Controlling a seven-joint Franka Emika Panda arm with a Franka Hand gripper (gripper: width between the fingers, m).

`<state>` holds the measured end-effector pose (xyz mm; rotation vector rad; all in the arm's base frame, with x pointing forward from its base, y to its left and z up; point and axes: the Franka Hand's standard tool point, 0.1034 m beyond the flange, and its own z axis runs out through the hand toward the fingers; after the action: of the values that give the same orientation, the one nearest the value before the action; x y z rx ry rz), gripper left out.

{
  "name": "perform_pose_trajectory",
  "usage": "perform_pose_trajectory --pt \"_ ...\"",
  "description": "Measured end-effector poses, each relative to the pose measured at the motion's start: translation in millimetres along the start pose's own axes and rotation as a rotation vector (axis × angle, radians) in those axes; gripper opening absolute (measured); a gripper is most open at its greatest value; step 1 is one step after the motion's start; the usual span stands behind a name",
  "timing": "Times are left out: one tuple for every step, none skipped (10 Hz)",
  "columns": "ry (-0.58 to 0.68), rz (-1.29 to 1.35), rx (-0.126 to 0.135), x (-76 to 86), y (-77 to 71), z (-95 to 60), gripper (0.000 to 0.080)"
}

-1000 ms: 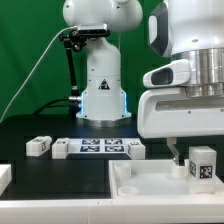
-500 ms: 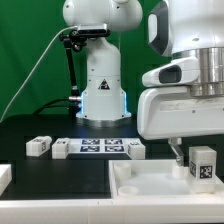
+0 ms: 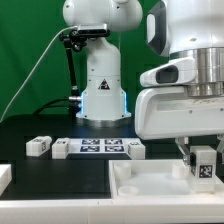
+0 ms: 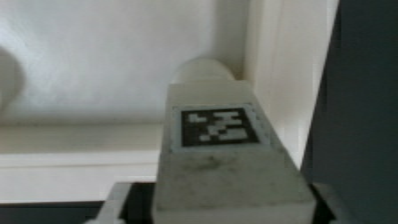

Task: Assemble one leg

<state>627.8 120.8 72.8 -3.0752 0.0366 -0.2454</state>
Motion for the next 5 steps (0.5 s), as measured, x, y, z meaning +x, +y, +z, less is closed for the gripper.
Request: perform_pose_trajectory --pt "-0.008 0.060 -0.003 -1.0 0.4 -1.2 0.0294" --pt "-0.009 0.143 -0.004 -1.4 0.7 -1.2 0.0294" --pt "-0.008 0.309 -0.011 -3.4 2.2 0.7 0.0294" --pt "0.003 0.439 -0.013 -3.6 3.2 2.2 0.0294" --pt "0.016 0.536 -0.014 -3.4 4.1 2.6 0.0294"
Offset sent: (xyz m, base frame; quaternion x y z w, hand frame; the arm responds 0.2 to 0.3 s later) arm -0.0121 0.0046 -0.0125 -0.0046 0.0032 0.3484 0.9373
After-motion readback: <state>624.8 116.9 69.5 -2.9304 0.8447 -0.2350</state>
